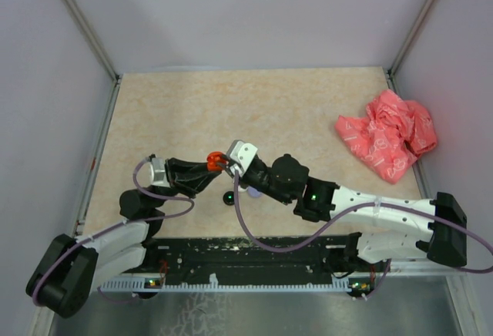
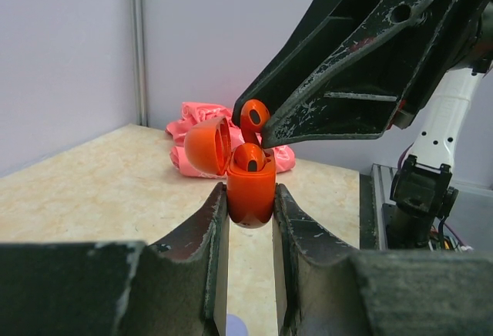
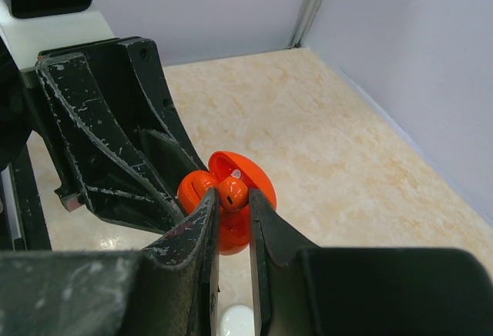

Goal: Insert the wireless bluetooth earbuds into the charging case
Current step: Place the earbud in the charging case.

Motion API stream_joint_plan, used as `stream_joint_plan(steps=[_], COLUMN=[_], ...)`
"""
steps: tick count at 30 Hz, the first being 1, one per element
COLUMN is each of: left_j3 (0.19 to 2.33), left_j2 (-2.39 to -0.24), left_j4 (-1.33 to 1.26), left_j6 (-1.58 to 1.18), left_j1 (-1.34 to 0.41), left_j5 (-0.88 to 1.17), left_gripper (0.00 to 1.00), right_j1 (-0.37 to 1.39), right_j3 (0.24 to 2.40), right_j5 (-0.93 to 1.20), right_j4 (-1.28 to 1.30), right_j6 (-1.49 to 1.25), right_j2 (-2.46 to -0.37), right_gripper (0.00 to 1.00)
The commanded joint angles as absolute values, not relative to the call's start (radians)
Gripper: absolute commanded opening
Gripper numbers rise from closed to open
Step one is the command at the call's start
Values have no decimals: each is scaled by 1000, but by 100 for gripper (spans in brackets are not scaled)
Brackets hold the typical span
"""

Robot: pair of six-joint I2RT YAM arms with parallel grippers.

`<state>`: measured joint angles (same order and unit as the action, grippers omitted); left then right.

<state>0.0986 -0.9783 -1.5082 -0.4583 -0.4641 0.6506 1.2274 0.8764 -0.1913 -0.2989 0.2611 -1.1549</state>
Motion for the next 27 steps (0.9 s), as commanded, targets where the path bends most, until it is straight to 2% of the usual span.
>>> stream_joint_plan(steps=[1, 5, 16, 23, 27], left_j3=[118, 113, 101, 95, 91], left_j2=[-963, -967, -957, -958, -958], left_j4=[-1791, -1785, -1770, -1762, -1747], left_j6=[-483, -491, -491, -463, -448], left_j1=[-460, -460, -460, -460, -459], left_j5=[623, 583, 543, 563, 566], left_gripper=[0, 0, 0, 0, 0], right_j1=[1224, 1225, 1224, 1221, 1221], right_j3=[880, 883, 891, 917, 931], right_j5=[-164, -128, -111, -121, -140], right_j4=[-340, -316, -265, -226, -208], right_j6=[255, 244, 229, 220, 201], right_j2=[-1156, -1144, -1145, -1149, -1138], right_gripper=[8, 9, 22, 35, 46])
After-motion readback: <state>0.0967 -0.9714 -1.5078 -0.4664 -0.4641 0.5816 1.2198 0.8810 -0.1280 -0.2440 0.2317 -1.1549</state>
